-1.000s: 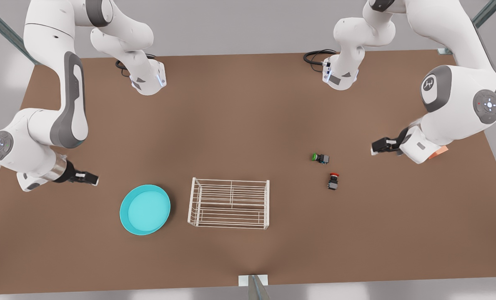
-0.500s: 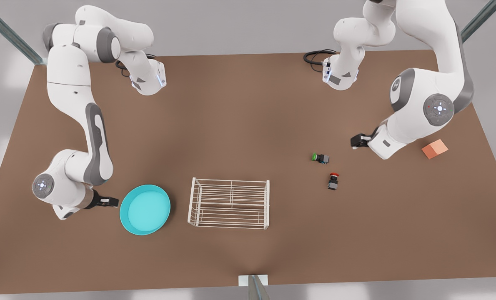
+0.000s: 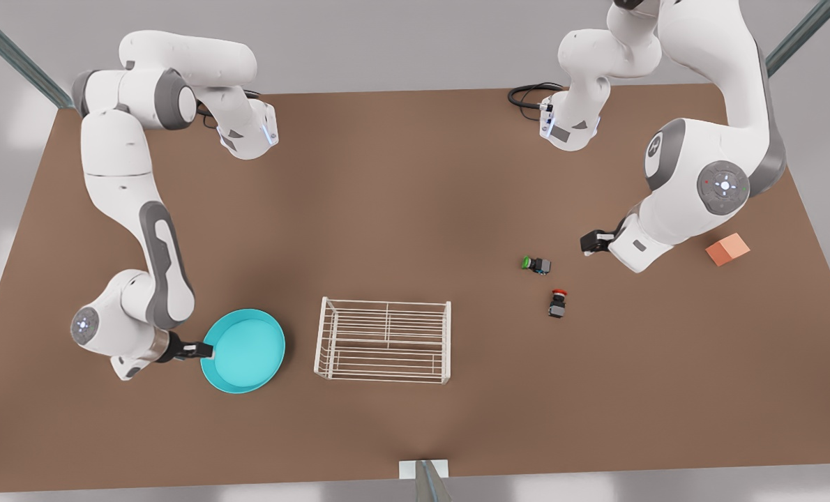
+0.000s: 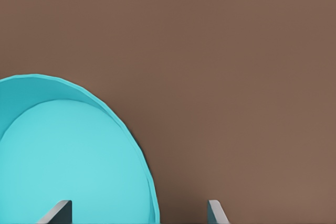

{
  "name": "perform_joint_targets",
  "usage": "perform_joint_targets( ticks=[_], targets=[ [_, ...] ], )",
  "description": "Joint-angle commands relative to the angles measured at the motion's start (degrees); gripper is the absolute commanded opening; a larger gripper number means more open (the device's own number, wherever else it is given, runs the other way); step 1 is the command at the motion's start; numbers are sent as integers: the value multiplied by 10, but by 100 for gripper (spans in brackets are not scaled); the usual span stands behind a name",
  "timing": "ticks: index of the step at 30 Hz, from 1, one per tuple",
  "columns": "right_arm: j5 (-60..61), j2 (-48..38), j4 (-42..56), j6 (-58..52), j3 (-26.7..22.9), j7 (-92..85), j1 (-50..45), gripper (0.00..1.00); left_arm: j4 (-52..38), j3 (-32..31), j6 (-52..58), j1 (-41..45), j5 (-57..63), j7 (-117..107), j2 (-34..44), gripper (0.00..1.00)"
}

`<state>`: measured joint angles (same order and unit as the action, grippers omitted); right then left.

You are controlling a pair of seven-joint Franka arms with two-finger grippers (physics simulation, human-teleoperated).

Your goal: Place the plate on the shelf with right arm and place the red button switch in the plate with left arm

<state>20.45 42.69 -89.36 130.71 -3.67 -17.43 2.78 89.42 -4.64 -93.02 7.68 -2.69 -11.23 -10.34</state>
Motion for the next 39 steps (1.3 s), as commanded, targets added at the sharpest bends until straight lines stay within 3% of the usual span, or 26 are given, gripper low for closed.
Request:
perform_joint_targets(
  ticks=[1,4,7,12,16,19,29,33,39],
  targets=[
    [3,2,2,6,1,-77,0,95,0,0,1,0,1,-31,1,100],
    [4,8,-1,5,2,-77,-1,92,-1,0,1,1,2,-34,0,100],
    [4,12,-2,5,5,-77,0,81,-1,-1,1,1,2,-34,0,100],
    [4,21,-1,5,7,-86,4,76,-1,-1,1,1,2,-34,0,100],
    [4,21,-1,6,10,-86,6,66,0,-1,3,1,2,-34,0,100],
    [4,21,-1,5,11,-100,6,44,0,-1,3,1,2,-33,0,100],
    [12,33,1,6,16,-113,11,43,0,-1,3,1,2,-33,0,100],
    [13,31,2,5,16,-113,11,26,0,-1,2,1,2,-34,0,100],
    [14,7,2,-26,19,-110,8,23,0,-1,3,1,2,-34,0,100]
  ],
)
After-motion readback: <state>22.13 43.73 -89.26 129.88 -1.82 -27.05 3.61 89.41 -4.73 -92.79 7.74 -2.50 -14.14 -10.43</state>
